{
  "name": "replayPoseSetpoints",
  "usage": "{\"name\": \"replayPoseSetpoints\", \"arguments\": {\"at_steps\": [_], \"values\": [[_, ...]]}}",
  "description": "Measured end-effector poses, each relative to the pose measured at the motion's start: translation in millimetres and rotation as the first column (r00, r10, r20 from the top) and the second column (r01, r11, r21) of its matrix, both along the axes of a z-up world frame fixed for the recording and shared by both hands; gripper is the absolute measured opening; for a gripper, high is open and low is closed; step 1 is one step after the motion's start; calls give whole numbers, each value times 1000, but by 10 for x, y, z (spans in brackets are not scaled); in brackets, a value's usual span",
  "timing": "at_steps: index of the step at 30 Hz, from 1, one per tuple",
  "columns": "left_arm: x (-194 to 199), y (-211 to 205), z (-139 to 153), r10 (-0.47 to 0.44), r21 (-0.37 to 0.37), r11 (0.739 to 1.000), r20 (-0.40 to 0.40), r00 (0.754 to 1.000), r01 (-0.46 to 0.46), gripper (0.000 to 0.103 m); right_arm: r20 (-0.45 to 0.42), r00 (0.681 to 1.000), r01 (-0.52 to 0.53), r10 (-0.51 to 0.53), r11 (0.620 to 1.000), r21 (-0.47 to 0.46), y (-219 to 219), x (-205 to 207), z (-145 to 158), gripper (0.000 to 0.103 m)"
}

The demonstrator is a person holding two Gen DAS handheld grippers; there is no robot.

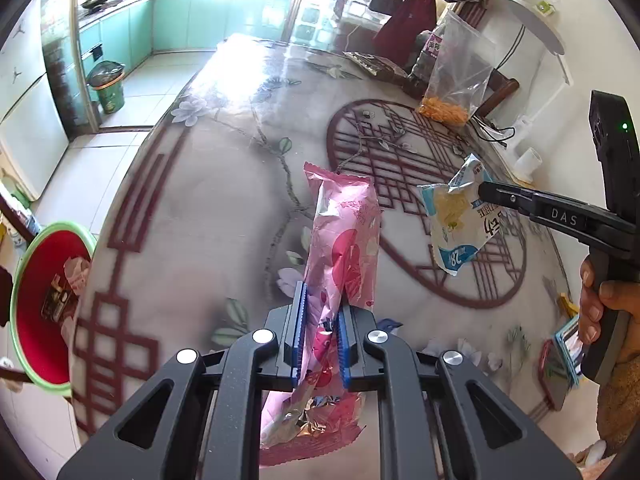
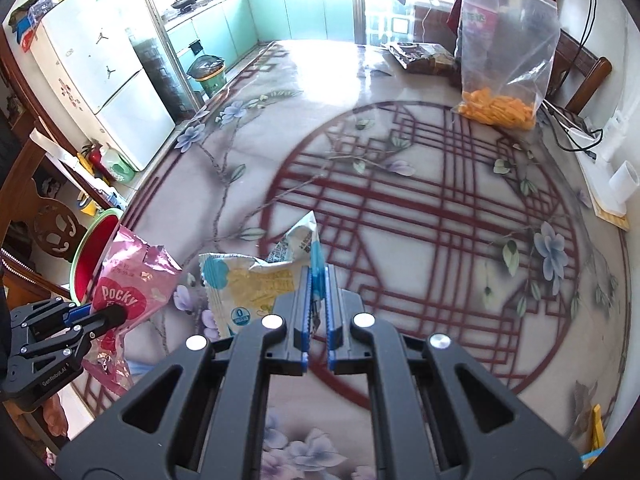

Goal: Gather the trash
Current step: 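Carry Pocky wrapper and snack bag over the red bucket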

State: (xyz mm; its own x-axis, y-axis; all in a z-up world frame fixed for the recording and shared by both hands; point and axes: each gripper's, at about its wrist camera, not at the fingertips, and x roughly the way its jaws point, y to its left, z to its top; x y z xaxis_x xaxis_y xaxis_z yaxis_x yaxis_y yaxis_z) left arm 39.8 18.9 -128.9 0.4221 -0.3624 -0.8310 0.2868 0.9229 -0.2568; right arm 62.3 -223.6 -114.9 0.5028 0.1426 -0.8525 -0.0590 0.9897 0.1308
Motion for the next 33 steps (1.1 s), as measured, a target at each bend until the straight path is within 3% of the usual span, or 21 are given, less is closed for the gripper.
{"name": "replayPoseSetpoints", "arguments": {"at_steps": [12,33], "values": [[219,789,31,-61,5,998,5,998,61,11,-10,999,50,-50,998,-23,773,51,10,6],[386,1937,-159,57,-30,998,-39,998,-58,12,-22,998,-68,66,995,-71,2040,286,82,6]]}}
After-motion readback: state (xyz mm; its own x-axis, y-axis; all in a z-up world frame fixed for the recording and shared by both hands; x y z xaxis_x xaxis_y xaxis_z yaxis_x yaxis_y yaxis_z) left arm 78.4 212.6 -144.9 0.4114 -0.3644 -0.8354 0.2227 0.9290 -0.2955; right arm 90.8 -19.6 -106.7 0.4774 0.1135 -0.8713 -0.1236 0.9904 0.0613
